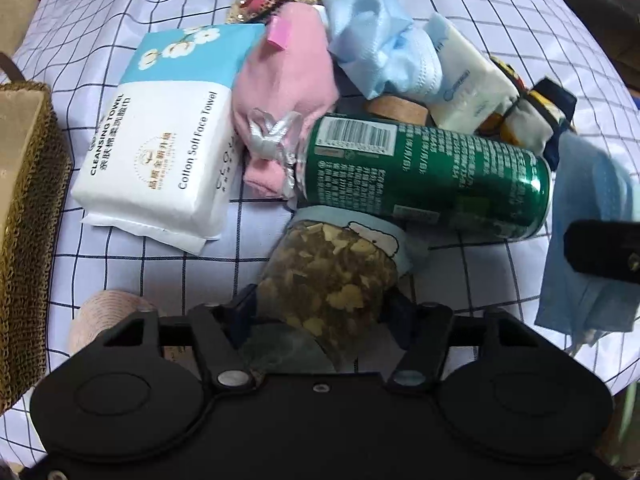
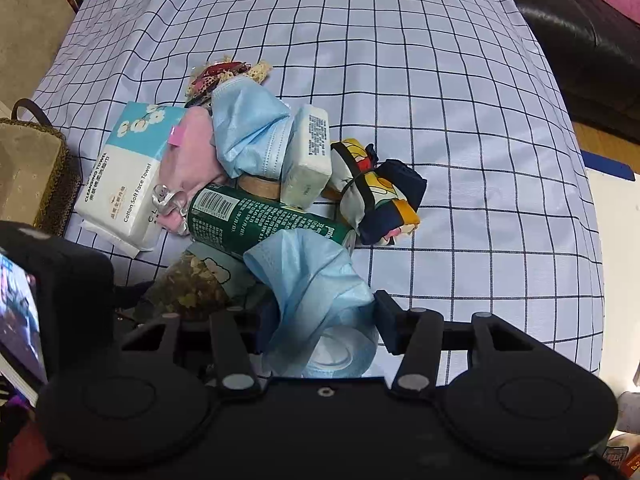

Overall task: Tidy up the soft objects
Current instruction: 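Carry the sachet into the basket with the left gripper while the right drops the blue mask there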

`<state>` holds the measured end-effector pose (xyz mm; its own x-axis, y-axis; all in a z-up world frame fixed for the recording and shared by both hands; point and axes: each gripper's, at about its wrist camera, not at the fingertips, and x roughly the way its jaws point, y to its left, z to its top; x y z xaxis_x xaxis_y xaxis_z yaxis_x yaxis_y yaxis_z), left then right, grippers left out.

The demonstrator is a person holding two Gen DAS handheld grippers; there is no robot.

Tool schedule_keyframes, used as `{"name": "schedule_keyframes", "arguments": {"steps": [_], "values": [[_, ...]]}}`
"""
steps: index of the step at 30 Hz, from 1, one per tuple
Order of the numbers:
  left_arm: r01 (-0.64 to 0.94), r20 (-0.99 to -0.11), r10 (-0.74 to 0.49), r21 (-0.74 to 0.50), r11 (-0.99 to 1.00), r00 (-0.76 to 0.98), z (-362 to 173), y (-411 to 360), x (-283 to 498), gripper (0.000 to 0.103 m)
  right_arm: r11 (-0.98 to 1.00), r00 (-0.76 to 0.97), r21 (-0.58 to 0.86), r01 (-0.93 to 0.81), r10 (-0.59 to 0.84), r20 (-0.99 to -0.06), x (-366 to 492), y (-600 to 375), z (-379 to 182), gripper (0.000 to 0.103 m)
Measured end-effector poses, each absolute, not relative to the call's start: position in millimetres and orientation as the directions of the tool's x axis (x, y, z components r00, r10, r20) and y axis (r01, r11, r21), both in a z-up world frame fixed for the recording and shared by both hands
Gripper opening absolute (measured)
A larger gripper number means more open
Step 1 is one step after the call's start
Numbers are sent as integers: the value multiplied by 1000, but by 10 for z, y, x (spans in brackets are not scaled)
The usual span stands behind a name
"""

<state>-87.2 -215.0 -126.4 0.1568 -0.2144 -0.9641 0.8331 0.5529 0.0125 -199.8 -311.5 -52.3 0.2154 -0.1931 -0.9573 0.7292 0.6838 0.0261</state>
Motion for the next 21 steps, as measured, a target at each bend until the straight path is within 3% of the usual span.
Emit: {"name": "schedule_keyframes", "arguments": {"steps": [12, 21], "values": [[780, -945, -254, 2, 625, 206, -518, -1647, -604, 53, 680, 215, 17, 733, -209, -954, -1922, -3090, -476, 51], [694, -898, -279, 39, 719, 339, 252, -1016, -103, 53, 745, 339, 97, 660, -180, -923, -1531, -2740, -24, 51]]}}
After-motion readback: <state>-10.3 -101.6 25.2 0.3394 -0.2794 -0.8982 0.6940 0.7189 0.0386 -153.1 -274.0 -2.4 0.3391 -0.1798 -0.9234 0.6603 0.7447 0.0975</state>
